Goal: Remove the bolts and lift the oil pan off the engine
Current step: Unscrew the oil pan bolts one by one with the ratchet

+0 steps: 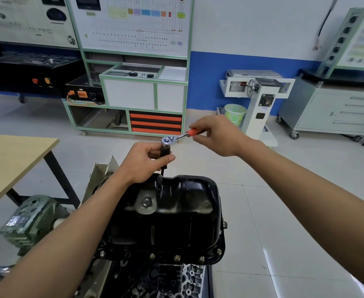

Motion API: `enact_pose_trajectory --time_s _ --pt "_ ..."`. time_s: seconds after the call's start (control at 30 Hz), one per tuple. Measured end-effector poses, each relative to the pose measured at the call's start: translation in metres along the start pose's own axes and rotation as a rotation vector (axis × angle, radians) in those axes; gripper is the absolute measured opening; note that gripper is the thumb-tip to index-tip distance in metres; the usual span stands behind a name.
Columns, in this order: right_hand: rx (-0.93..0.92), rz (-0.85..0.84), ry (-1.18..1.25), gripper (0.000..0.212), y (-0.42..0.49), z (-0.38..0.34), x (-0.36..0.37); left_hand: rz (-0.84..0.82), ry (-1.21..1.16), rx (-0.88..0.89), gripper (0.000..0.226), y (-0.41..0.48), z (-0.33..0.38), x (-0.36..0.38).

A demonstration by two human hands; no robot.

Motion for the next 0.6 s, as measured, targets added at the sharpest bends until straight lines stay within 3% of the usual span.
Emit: enact_pose_trajectory --time_s 0.13,0.3,0.4,0.53,0.6 --pt "0.121 -0.139 -0.206 0.024 -0.025 -0.015 -0.014 0.006 0.012 0.008 0.009 -0.001 0.001 0.000" --pt "0.186 -0.222 -0.116 0.039 -0.052 -0.061 0.002 -0.010 0.012 0.050 0.017 -0.001 0.003 0.001" --pt "0.211 -0.164 -0.061 0.047 -0.056 -0.082 0.020 -0.024 -0.022 0.050 0.003 -0.002 0.005 0.003" --pt "0.248 -0.109 0.024 0.046 -0.048 -0.089 0.029 0.007 -0.014 0.074 0.033 -0.004 0.006 -0.001" --pt "0.255 -0.160 0.054 0.041 -0.043 -0.084 0.022 0.017 0.006 0.069 0.035 -0.003 0.005 -0.002"
Point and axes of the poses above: each hand's wrist, its own y-axis towards the middle knuckle, its own x-axis out of the palm, z = x × y, the point moved 2 cm from there along y, towards the middle knuckle, and after that the axes turned 1 degree about x, right-handed, at the moved point
